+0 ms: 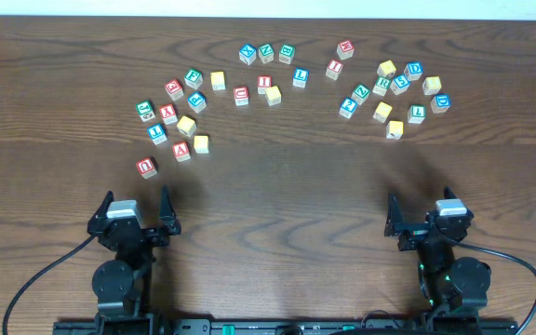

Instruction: Spell out CORL

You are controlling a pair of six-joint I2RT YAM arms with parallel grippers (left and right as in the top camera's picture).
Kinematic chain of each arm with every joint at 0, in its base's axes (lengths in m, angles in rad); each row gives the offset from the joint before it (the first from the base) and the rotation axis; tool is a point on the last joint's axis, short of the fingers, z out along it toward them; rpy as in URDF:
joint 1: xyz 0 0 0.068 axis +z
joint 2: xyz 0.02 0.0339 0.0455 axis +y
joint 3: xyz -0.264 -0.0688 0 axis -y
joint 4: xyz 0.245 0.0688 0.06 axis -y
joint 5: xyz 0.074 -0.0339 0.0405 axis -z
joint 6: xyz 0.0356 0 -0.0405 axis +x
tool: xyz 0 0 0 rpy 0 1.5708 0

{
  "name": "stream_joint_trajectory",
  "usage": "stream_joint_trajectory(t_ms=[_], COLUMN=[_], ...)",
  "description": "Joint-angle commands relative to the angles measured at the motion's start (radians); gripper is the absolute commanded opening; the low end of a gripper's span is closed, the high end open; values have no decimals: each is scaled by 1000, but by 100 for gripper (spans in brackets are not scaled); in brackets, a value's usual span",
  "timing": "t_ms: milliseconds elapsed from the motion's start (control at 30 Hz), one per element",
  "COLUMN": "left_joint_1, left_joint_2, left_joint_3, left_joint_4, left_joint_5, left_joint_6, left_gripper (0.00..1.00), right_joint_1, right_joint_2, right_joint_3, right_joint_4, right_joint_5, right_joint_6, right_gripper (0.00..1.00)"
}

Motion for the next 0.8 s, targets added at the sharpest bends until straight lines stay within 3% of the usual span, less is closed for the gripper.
stream_joint_trajectory(t_ms=[0,367,600,767], left_joint_1=[6,6,6,6], left_joint_2=[-6,84,308,503], left_joint_3=[-10,80,260,471], left_joint_4=[-48,-49,-59,-173], left_joint_5=[-19,-2,-1,4], left_joint_6=[6,10,10,15], left_gripper=[97,97,98,98], right_joint_1=[-10,-10,-10,-10], right_joint_2=[2,2,2,2], right_joint_3=[-3,-3,-3,-3], right_joint_4=[-1,-1,-1,-1], right_joint_5=[-6,-6,-6,-6], right_joint_6=[-1,-1,-1,-1], right_gripper=[99,99,99,99])
